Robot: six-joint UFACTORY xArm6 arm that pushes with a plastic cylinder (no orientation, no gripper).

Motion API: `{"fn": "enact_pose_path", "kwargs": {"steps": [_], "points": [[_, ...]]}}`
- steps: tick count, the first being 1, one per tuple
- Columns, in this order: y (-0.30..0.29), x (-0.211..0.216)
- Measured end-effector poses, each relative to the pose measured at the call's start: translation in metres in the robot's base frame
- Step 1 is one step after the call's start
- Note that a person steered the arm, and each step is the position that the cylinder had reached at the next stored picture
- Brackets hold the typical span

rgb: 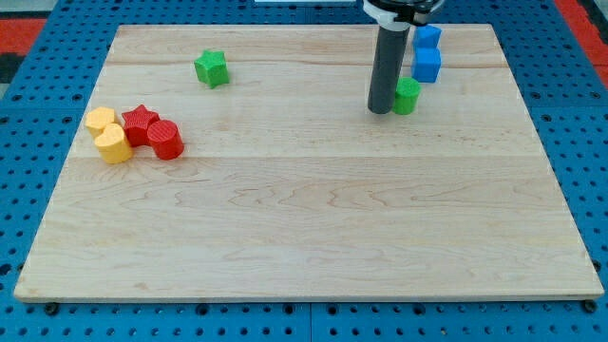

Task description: Slightly move the green star towards the group of blocks

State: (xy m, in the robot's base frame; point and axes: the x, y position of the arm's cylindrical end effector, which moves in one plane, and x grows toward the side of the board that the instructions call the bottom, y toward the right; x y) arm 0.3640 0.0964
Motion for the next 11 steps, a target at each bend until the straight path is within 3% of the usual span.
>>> {"fn": "enact_pose_path", "kwargs": {"steps": [4,6,9,11], "points": [[0.029,-0.012],[-0.038,-0.001],[-0.111,-0.097],[-0.209,-0.097]]}}
